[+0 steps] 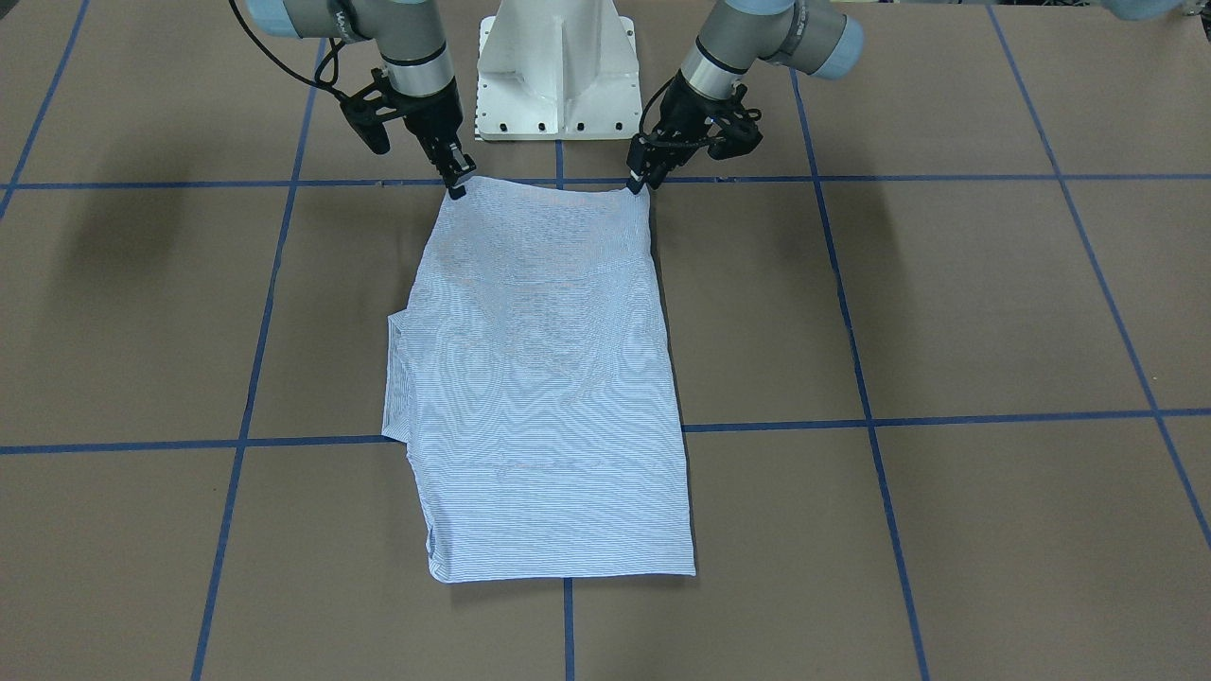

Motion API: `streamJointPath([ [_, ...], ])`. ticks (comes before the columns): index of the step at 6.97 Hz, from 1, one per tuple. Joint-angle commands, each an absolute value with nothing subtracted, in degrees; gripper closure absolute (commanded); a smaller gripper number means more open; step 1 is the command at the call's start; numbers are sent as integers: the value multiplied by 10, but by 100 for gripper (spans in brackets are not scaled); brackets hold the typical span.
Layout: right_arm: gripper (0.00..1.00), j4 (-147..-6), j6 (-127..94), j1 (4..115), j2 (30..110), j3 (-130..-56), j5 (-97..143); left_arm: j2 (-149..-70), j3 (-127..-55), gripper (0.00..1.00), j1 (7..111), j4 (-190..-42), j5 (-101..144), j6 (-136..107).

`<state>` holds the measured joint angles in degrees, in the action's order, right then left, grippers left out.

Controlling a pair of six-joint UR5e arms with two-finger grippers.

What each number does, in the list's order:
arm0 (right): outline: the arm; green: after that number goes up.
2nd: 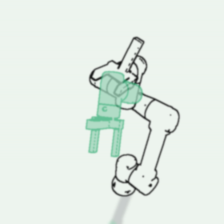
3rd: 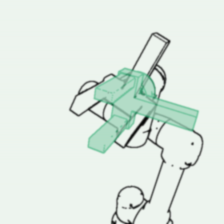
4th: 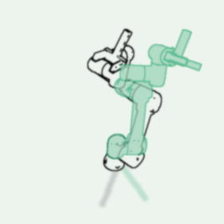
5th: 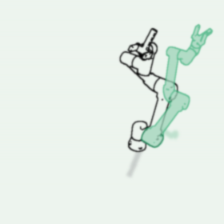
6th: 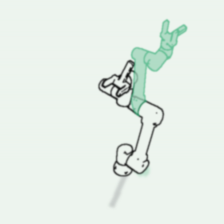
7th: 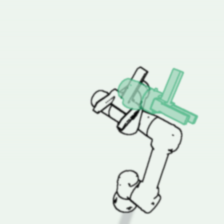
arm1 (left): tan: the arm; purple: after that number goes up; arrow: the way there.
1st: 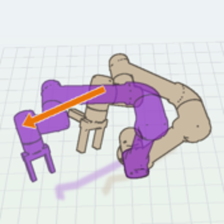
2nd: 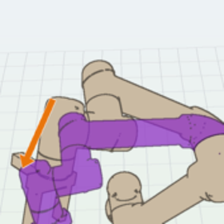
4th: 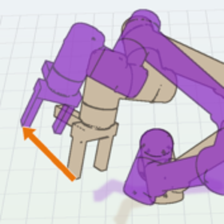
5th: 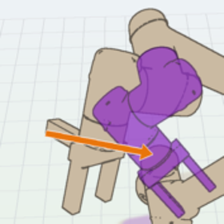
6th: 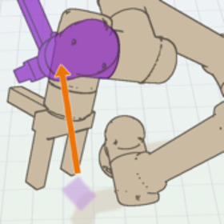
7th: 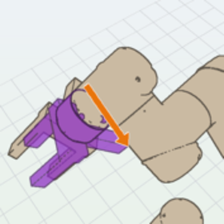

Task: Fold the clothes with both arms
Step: 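Grasp the near edge corners of the shirt with both grippers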

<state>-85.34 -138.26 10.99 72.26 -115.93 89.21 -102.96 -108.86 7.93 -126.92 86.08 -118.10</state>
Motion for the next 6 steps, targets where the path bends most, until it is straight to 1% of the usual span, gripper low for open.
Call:
streamJointPath([
  [1,100,-853,-1383,109,722,-1159,892,-1033,-1084,60,76,-1269,861,-1181],
  [2,100,-853,-1383,109,723,-1159,892,-1041,-1075,74,76,-1269,860,-1182],
  [3,100,-853,-1383,109,723,-1159,892,-1043,-1071,100,76,-1270,860,-1182],
  [5,100,-854,-1383,106,723,-1159,891,-1044,-1081,100,80,-1270,846,-1188],
  [6,100,-853,-1383,105,722,-1159,891,-1042,-1103,100,82,-1270,845,-1189],
])
